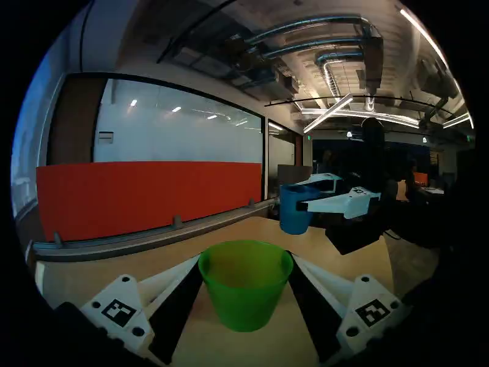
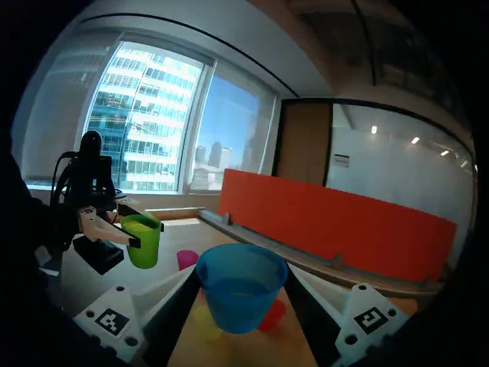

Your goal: Pour water

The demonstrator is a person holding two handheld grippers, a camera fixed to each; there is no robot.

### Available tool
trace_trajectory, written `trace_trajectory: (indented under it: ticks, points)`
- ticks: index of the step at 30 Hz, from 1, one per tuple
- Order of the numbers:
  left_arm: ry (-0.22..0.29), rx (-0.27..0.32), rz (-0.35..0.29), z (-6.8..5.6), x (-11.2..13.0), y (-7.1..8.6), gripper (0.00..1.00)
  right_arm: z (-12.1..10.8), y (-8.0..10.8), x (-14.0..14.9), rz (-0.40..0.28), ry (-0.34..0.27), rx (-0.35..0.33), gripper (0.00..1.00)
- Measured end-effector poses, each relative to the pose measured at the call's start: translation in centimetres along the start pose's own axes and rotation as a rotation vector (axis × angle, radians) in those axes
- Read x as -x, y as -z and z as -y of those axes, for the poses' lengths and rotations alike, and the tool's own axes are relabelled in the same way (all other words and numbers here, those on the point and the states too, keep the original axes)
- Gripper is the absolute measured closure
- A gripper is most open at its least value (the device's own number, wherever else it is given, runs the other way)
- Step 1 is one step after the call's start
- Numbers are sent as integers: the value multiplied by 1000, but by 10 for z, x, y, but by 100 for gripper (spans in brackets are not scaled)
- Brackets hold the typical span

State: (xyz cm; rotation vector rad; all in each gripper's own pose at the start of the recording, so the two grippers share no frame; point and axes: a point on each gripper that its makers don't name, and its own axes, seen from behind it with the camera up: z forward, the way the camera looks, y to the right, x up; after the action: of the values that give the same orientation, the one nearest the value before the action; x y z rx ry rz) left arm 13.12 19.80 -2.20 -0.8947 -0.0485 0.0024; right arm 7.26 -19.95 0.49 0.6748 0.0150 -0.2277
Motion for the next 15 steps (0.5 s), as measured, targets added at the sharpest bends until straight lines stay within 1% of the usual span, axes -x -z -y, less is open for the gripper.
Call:
trace_trajectory:
  ticks: [6, 12, 15]
  points:
    - [-1, 17, 3, -6, 2, -2, 11, 3, -4, -13, -19, 58, -3, 8]
    - [10, 39, 7, -13, 6, -5, 11, 10, -8, -24, -30, 127, -13, 8]
    - [11, 43, 8, -15, 7, -6, 12, 14, -10, -29, -34, 156, -20, 8]
